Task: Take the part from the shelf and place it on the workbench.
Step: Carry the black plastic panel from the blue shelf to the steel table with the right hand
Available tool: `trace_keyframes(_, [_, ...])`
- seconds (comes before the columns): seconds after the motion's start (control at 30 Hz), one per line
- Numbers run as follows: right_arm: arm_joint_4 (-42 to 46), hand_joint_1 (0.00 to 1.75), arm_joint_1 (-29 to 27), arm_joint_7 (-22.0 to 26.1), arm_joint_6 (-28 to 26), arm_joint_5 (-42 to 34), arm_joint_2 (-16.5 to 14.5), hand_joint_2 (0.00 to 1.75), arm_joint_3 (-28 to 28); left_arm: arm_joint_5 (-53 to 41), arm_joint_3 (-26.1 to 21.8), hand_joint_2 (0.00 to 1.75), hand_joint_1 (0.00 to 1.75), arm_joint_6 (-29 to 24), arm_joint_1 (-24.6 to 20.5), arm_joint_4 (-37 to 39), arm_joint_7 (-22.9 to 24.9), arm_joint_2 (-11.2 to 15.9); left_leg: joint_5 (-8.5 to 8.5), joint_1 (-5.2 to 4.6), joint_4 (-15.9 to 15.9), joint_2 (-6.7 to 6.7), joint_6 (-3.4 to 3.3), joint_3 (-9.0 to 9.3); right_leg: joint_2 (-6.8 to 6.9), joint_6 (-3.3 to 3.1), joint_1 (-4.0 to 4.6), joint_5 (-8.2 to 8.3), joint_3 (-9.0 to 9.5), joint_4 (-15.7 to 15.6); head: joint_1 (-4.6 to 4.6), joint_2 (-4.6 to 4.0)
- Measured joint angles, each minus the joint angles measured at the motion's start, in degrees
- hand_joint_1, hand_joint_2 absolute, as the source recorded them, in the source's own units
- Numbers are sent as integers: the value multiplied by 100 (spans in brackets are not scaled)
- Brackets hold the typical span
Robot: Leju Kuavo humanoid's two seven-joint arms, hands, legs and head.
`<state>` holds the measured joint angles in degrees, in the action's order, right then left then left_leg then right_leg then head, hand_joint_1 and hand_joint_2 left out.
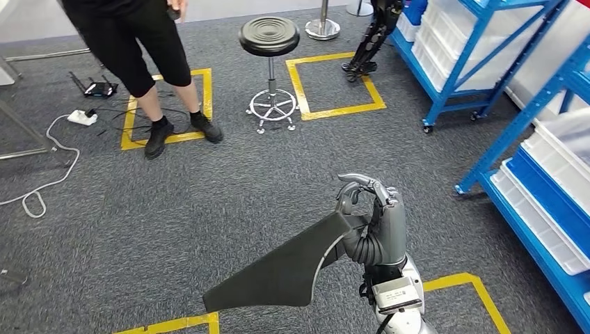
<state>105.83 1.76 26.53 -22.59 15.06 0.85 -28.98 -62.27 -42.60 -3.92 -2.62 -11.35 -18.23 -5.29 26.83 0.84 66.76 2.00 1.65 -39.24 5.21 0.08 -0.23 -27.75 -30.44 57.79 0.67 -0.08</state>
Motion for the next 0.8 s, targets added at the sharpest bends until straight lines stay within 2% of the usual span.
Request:
trace_keyframes(0.03, [0,175,3,0,-1,0,0,175,0,0,0,175,0,0,-6,-1,-1,1,-104,-11,-348,109,-25,195,57,24,25,-20,7,12,-4,1])
trace_keyframes(0.07, [0,175,5,0,-1,0,0,175,-1,0,0,175,0,0,-14,-1,-1,1,-153,-27,-572,180,-62,316,105,54,46,-38,14,20,-15,1])
trace_keyframes(0.1, [0,175,8,0,-1,0,-1,175,-2,0,0,175,0,6,-19,0,-2,-1,-150,-50,-654,195,-103,348,155,77,66,-49,19,21,-27,1])
trace_keyframes(0.17, [1,175,15,0,0,-1,-1,175,-5,1,-1,175,0,68,-20,1,-2,2,-170,-70,-666,46,-187,324,239,119,69,-65,29,16,-43,0])
trace_keyframes(0.2, [1,175,19,0,3,-1,-1,175,-6,4,-2,175,0,123,-21,1,-4,3,-185,-62,-678,-25,-222,318,172,141,55,-96,13,50,-45,0])
trace_keyframes(0.23, [2,175,16,3,7,-2,1,175,-6,17,-3,175,0,182,-23,1,-9,5,-204,-46,-691,-92,-263,313,25,152,40,-171,-40,171,-45,1])
trace_keyframes(0.3, [3,175,-4,9,12,-2,17,175,-2,48,-6,175,0,264,-37,1,-27,6,-235,-20,-704,-231,-328,296,-349,136,7,-452,-326,765,-57,1])
trace_keyframes(0.33, [3,175,-25,13,12,-2,31,175,1,62,-9,175,0,294,-43,1,-36,6,-246,-19,-704,-305,-351,279,-448,118,1,-611,-525,1171,-60,0])
trace_keyframes(0.37, [2,175,-51,15,12,-2,46,175,5,66,-11,175,0,326,-47,1,-45,4,-255,-20,-704,-390,-362,263,-484,119,-3,-725,-708,1521,-62,-1])
trace_keyframes(0.4, [3,175,-80,23,12,-3,64,175,12,68,-14,175,0,365,-46,1,-56,2,-264,-20,-703,-475,-366,252,-496,142,-7,-760,-812,1702,-62,0])
trace_keyframes(0.43, [4,175,-108,33,12,-7,80,175,20,68,-15,175,0,400,-43,1,-69,-1,-274,-19,-703,-560,-364,246,-506,184,-15,-706,-808,1659,-62,0])
trace_keyframes(0.47, [7,175,-135,47,13,-17,99,175,31,67,-15,175,0,429,-41,1,-85,-9,-285,-17,-702,-646,-353,244,-535,241,-31,-569,-683,1381,-62,1])
trace_keyframes(0.5, [13,175,-160,65,14,-30,120,175,48,63,-15,175,0,436,-40,1,-110,-19,-298,-14,-701,-728,-335,243,-620,297,-59,-398,-477,952,-64,1])
trace_keyframes(0.53, [20,175,-184,83,15,-43,139,175,66,50,-15,175,0,396,-42,0,-157,-29,-311,-22,-695,-804,-309,238,-721,326,-75,-255,-292,555,-63,0])
trace_keyframes(0.57, [33,175,-214,106,15,-54,156,175,92,14,-12,175,0,276,-41,-1,-246,-43,-324,-31,-692,-864,-281,228,-793,324,-88,-150,-158,259,-61,0])
trace_keyframes(0.6, [51,175,-251,126,10,-59,168,175,123,-27,-5,175,0,89,-40,-1,-355,-56,-338,-39,-696,-909,-250,218,-839,293,-83,-102,-96,113,-58,0])
trace_keyframes(0.67, [93,175,-331,154,-14,-52,182,175,175,-110,7,175,0,-332,-27,1,-536,-87,-378,-32,-726,-974,-179,192,-756,192,-62,-57,-78,82,-56,1])
trace_keyframes(0.7, [113,175,-363,160,-31,-44,186,175,192,-136,11,175,0,-482,-22,2,-567,-101,-377,-28,-719,-912,-149,177,-708,145,-63,-31,-67,74,-53,1])
trace_keyframes(0.73, [132,175,-393,165,-51,-36,190,175,201,-166,14,175,0,-589,-20,2,-574,-109,-321,-32,-647,-770,-126,141,-653,103,-72,-8,-57,64,-42,1])
trace_keyframes(0.8, [168,175,-451,172,-87,-23,197,175,215,-227,27,175,0,-727,-31,3,-541,-117,-7,-44,-175,-395,-104,-52,-532,41,-70,12,-58,52,-8,1])
